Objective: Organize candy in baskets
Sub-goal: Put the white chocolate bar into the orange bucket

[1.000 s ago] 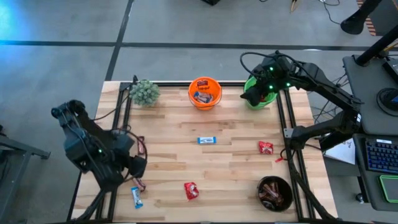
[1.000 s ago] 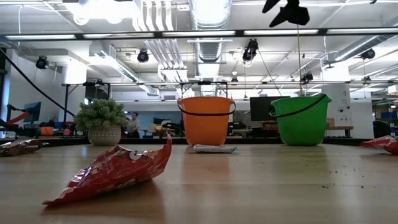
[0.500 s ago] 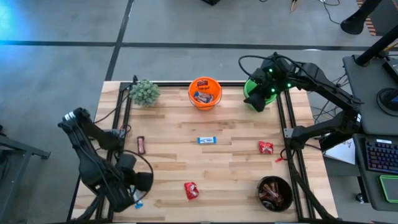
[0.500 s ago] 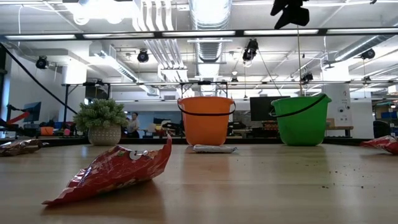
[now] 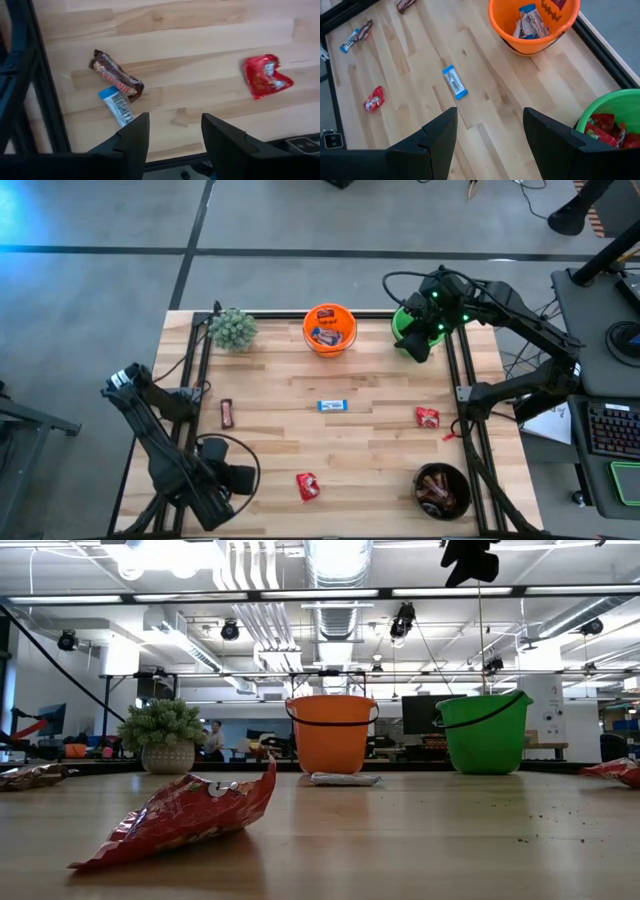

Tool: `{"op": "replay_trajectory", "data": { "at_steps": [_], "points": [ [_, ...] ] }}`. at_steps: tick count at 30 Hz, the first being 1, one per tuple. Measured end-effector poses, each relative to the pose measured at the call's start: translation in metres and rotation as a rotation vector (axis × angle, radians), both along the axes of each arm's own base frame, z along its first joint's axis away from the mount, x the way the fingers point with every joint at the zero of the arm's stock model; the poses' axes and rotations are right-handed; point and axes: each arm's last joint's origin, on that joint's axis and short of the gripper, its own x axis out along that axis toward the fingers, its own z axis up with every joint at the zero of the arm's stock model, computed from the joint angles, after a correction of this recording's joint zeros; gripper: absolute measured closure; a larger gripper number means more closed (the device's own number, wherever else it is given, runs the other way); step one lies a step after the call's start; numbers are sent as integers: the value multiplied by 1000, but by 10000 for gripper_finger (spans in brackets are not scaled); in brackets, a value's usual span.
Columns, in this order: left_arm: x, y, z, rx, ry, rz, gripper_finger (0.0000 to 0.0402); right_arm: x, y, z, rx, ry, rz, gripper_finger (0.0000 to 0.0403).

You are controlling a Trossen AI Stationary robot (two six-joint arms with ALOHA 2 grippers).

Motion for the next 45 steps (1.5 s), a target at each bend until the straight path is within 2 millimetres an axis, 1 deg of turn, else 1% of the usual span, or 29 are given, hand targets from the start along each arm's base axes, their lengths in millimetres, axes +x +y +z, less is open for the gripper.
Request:
{"op": "replay_trajectory", "data": {
  "at_steps": [6, 11, 15, 21, 25, 27, 31, 34, 37, 41, 45],
  "points": [
    [-7, 2, -2, 12, 112, -5, 254, 0, 0, 0, 1, 0, -1, 186],
    [-10, -1, -3, -1, 136, -26, 256, 0, 0, 0, 25, -1, -30, 186],
    [-15, -7, -9, -28, 164, -45, 256, 0, 0, 0, 40, -2, -48, 186],
    [-16, -24, -35, -148, 209, -70, 252, 1, 1, 0, 45, -5, -38, 186],
    [-23, -34, -52, -221, 244, -70, 233, 2, 5, 1, 74, -22, 2, 186],
    [-25, -35, -59, -244, 272, -61, 221, 3, 8, 1, 76, -23, 16, 186],
    [-23, -38, -72, -242, 275, -51, 208, 6, 13, 1, 88, -23, 27, 186],
    [-21, -40, -82, -218, 267, -48, 208, 7, 16, 1, 89, -22, 45, 186],
    [-20, -42, -96, -205, 269, -47, 211, 9, 21, 1, 94, -21, 60, 186],
    [-16, -47, -116, -242, 232, -55, 211, 10, 26, 1, 113, -19, 63, 186],
    [-16, -45, -133, -235, 217, -52, 212, 12, 31, 1, 119, -18, 82, 186]
  ]
}}
